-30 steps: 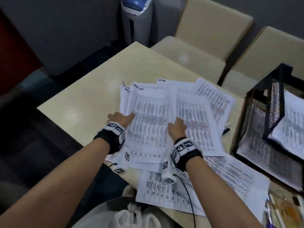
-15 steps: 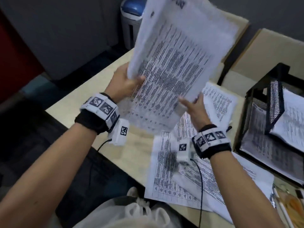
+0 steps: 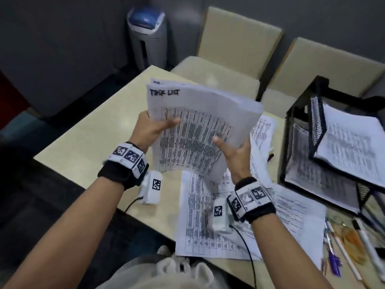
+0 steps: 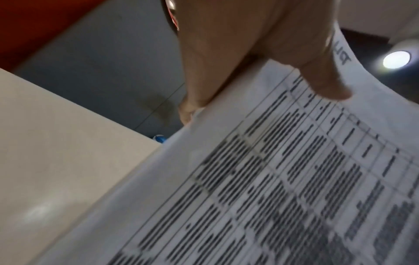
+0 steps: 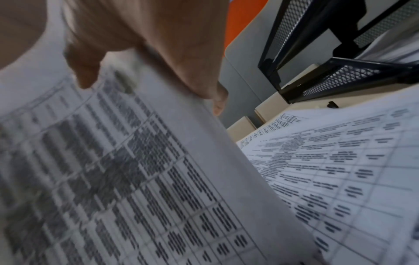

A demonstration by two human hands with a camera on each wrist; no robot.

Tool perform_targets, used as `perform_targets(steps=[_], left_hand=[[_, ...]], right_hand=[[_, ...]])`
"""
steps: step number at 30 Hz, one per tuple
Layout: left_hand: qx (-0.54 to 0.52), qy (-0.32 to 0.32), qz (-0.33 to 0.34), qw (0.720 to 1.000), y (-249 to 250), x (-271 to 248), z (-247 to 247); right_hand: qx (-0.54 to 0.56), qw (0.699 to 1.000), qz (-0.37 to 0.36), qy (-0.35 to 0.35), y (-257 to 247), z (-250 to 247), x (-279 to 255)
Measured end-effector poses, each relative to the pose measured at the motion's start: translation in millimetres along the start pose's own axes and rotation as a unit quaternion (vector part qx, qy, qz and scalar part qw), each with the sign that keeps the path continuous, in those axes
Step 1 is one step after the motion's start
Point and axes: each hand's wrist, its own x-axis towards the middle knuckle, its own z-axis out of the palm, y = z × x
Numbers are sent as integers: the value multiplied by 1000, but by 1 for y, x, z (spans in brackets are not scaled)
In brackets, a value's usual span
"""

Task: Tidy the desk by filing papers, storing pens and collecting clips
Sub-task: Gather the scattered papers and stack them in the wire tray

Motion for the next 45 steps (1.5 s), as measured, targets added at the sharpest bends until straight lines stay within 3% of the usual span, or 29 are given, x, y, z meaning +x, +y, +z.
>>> perform_targets(steps=[3,6,9,14,16,20,23,27,29,31,33,36,39,42,45], left_hand=[[23,2,-15,1000,-7,-1,7],[-22,3,18,1000,4,1,6],[-29,-24,46,998,7,0,0],[59,-90,-57,993,-35,-6,0],[102,-75,-73,989,-44,-8,5],[155,28,-59,986,-28,-1,29],[117,72,-74,988,-24,2,60],[131,40,-125,983,-43,-2,108],[145,3,-144,979,-51,-9,140],[146,-43,-173,973,-55,-17,177],[145,-108,-214,960,-56,-25,209],[175,-219,-264,923,-58,-41,259],[182,-277,-282,900,-61,-53,297],[189,-279,-274,901,-67,-49,328],[229,-229,-251,912,-73,-34,358]], right_hand=[[-27,999,-12,25,3,4,2],[34,996,-33,76,0,0,11],[34,996,-26,79,11,-6,14],[-86,996,19,33,37,-3,8],[-95,994,37,28,37,-6,8],[-100,992,29,74,29,-27,16],[-119,988,86,53,27,-57,12],[-45,973,220,-57,32,-123,-26],[3,966,249,-66,37,-160,-47],[30,964,263,-23,41,-197,-61],[23,957,282,65,47,-229,-66],[-7,935,303,183,49,-280,-66],[15,928,277,246,39,-317,-55],[-1,932,253,258,32,-346,-31],[4,935,240,262,31,-369,2]])
